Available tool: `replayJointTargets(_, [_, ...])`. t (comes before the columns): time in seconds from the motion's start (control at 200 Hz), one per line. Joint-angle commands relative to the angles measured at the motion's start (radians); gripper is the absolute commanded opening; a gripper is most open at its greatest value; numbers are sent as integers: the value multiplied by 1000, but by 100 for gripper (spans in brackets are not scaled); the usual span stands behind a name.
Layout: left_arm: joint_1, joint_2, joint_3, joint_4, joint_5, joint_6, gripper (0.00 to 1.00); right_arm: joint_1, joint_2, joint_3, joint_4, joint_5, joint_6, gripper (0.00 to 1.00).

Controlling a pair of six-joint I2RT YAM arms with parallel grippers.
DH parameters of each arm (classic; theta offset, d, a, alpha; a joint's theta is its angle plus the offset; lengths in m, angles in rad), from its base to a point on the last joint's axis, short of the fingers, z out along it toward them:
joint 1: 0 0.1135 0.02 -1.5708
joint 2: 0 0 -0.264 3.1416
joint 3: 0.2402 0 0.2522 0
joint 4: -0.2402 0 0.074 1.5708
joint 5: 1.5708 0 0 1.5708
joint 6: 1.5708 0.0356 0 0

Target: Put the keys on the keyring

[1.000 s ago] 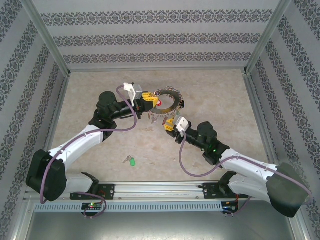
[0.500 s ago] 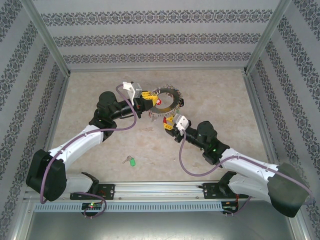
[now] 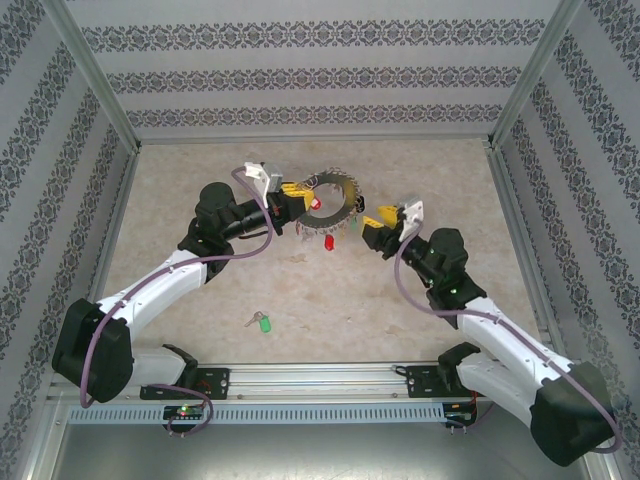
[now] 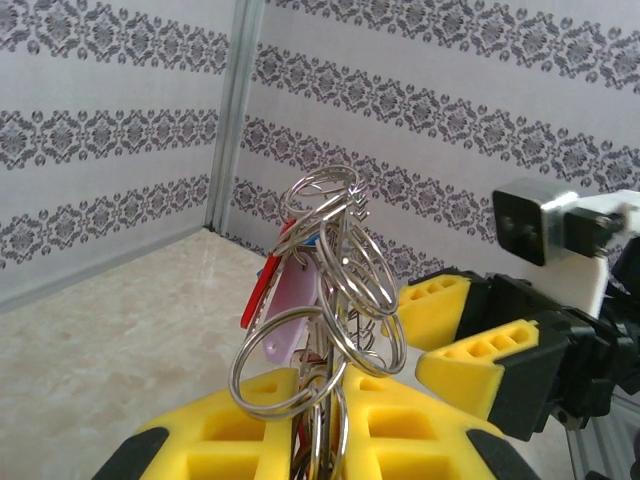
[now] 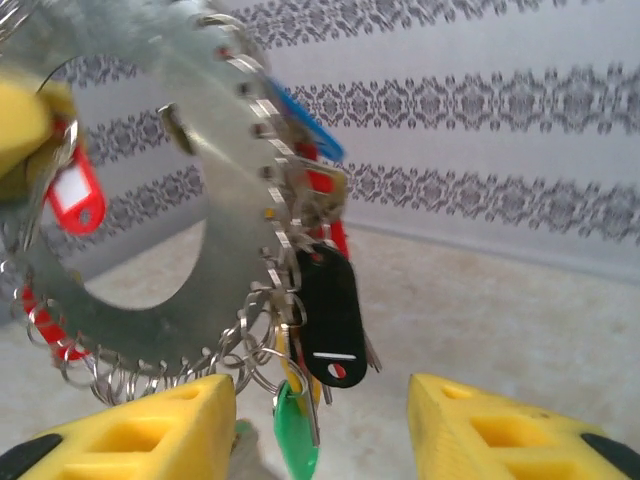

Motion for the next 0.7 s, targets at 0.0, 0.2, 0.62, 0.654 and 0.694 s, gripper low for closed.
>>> replayJointTargets(0.0, [-8, -19, 25, 93, -61, -98, 0, -51, 55, 72, 4, -172, 316, 53])
replayJointTargets(0.2, [-9, 13, -3, 214, -165, -325, 0, -100, 193, 213, -10, -378, 538, 55])
replayJointTargets(0.62, [-6, 239, 5, 574, -213, -850, 0, -125, 393, 405, 12, -531, 781, 49])
replayJointTargets(0.654, [-5, 248, 1, 595, -216, -869, 0, -127, 401, 416, 10, -531, 778, 48])
replayJointTargets(0.694, [-6, 251, 1, 607, -216, -881, 0, -127, 412, 425, 11, -525, 778, 48])
